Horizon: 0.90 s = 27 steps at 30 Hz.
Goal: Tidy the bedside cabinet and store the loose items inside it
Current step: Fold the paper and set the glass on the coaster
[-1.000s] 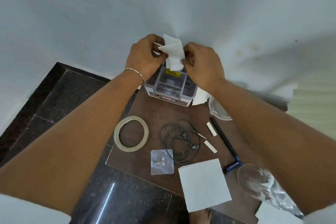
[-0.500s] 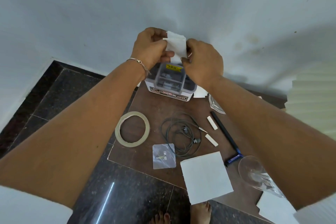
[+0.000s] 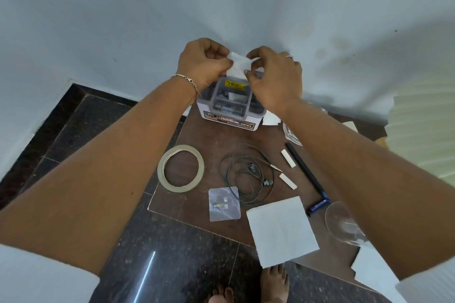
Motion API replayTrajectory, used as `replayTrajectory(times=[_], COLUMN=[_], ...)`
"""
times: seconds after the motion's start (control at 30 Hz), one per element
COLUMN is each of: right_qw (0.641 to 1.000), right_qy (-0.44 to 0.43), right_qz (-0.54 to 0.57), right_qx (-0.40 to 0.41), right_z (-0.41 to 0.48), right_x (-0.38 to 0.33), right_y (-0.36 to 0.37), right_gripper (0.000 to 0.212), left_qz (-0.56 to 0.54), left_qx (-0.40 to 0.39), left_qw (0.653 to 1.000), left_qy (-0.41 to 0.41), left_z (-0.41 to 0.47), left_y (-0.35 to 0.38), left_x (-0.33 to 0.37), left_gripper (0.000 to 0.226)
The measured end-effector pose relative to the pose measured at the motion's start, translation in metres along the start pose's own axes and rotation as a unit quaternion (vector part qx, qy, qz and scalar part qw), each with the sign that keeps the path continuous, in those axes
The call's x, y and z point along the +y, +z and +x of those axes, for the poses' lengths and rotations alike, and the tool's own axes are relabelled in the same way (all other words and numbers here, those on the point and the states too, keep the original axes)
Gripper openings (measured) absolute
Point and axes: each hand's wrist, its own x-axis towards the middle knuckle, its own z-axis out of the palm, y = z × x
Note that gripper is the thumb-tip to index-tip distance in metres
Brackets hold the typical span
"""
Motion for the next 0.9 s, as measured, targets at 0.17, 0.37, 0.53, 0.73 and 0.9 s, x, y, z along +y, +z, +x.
replayTrajectory(times=[0.17,0.37,0.53,0.73,0.9], right_qw=[0.997,0.991,0.987,0.984,0.981], right_qy=[-0.003,-0.018,-0.023,-0.031,0.001], right_qz=[0.076,0.104,0.112,0.129,0.164], right_qx=[0.020,0.079,0.116,0.116,0.106], right_z=[-0.010,-0.029,-0.051,-0.104,-0.164], right_x=[0.004,0.008,0.010,0.011,0.012], right_y=[0.000,-0.007,-0.013,-0.030,-0.034], right_gripper=[0.045,0.047,0.041,0.037,0.032], left_qz=[0.008,0.041,0.045,0.060,0.061], left_qx=[0.048,0.119,0.154,0.105,0.017], left_qw=[0.999,0.990,0.985,0.991,0.998], left_qy=[0.022,0.059,0.071,0.066,0.013], left_z=[-0.007,-0.026,-0.055,-0.111,-0.163], left_y=[0.002,0.006,0.010,0.018,0.033], left_x=[-0.010,-0.014,-0.018,-0.016,-0.034], left_gripper=[0.023,0.033,0.024,0.016,0.016])
